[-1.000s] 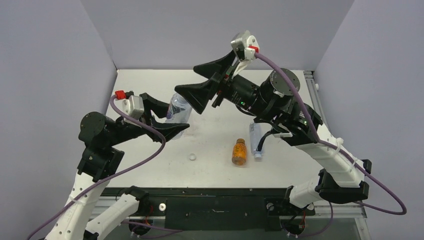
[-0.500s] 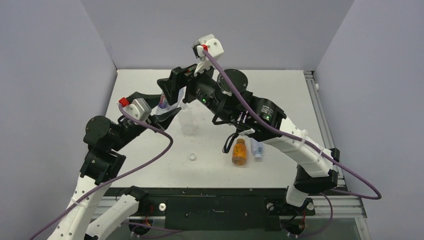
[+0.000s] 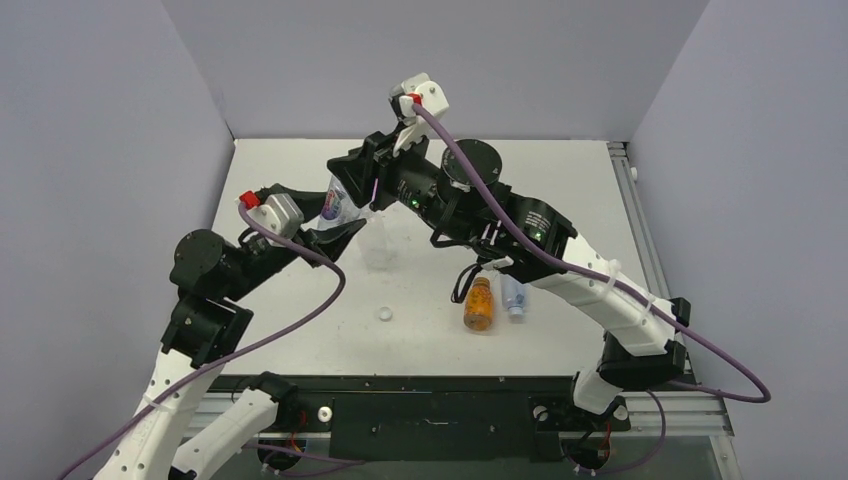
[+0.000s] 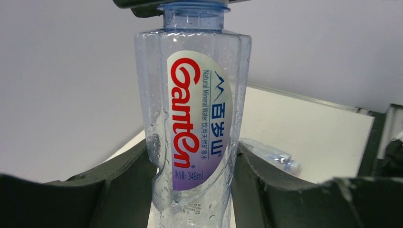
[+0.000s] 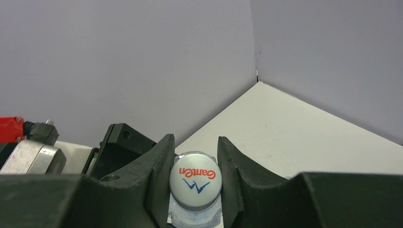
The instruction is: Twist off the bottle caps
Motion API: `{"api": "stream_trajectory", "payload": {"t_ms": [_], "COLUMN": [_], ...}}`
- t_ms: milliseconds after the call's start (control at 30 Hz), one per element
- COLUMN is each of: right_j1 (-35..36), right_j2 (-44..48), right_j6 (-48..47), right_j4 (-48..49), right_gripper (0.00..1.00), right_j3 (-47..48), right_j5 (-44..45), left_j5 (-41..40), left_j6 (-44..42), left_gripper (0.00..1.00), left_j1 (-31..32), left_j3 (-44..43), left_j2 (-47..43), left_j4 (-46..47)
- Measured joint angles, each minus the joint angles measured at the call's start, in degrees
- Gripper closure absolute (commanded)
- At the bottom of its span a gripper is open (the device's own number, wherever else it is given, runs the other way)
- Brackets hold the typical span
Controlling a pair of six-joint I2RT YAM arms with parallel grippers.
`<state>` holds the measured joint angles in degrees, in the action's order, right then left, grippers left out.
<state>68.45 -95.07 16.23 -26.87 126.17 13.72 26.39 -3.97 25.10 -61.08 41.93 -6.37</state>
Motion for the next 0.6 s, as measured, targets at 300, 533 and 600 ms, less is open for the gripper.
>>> {"api": "stream_trajectory", "payload": {"t_ms": [300, 533, 600], "right_j1": [-6.58, -9.25, -9.53], "right_j2": [10.12, 13.6, 13.57], "right_j6": [0.13, 5.79, 7.04], "right_j4": [8.68, 19.32, 21.18], "right_gripper": [1.0, 1.0, 1.0], "right_j3": [-13.05, -18.25, -18.64], "right_j5": [-27.74, -50.07, -53.72], "left_j5": [16.48, 29.7, 31.69], "left_j6": [16.65, 27.5, 28.98], "left_gripper": [1.0, 1.0, 1.0], "left_j1": [0.07, 0.42, 0.46], "left_j3": [-2.08, -5.22, -5.53], "left_j2": [2.69, 3.87, 3.87], "left_j4": [3.93, 7.61, 8.24]}}
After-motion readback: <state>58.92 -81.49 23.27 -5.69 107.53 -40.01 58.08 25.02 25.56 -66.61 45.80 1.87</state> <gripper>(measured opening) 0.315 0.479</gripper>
